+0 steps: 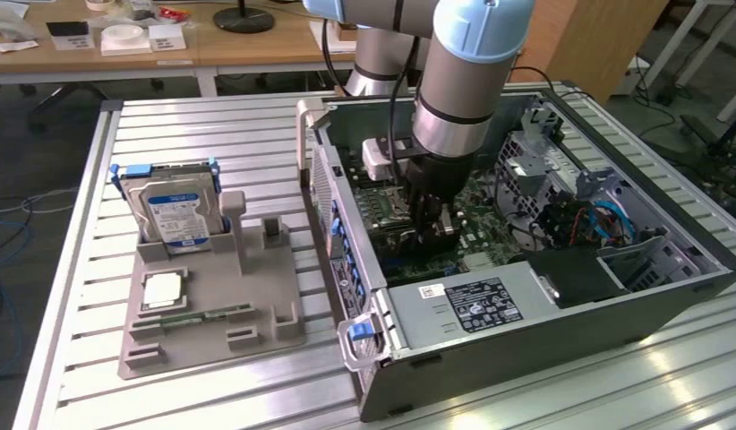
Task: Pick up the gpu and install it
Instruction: 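Insert the gpu into the slot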
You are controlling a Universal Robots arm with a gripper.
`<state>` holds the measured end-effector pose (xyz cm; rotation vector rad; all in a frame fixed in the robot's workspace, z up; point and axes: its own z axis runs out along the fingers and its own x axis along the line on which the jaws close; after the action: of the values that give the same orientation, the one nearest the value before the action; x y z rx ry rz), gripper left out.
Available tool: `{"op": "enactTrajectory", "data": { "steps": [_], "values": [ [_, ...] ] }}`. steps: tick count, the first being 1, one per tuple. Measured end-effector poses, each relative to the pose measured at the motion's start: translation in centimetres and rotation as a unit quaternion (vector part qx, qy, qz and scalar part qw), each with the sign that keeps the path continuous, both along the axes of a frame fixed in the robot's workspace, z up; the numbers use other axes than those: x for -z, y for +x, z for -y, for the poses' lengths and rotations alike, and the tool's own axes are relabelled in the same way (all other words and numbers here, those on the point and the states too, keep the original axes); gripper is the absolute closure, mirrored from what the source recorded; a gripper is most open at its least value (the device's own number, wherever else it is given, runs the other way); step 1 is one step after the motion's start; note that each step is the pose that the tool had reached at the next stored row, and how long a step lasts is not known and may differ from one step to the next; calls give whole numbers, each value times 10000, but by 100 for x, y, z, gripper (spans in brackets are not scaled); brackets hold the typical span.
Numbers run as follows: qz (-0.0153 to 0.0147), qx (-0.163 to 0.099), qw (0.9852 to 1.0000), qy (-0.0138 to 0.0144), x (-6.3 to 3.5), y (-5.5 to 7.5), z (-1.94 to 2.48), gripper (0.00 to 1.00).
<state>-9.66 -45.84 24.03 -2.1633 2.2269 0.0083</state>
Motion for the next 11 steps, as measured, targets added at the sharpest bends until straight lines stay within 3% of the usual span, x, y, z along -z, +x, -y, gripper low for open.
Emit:
{"op": "enactTrajectory", "data": {
  "steps": [11],
  "values": [
    [0,0,10000,1,0,0,0,73]
  ]
}}
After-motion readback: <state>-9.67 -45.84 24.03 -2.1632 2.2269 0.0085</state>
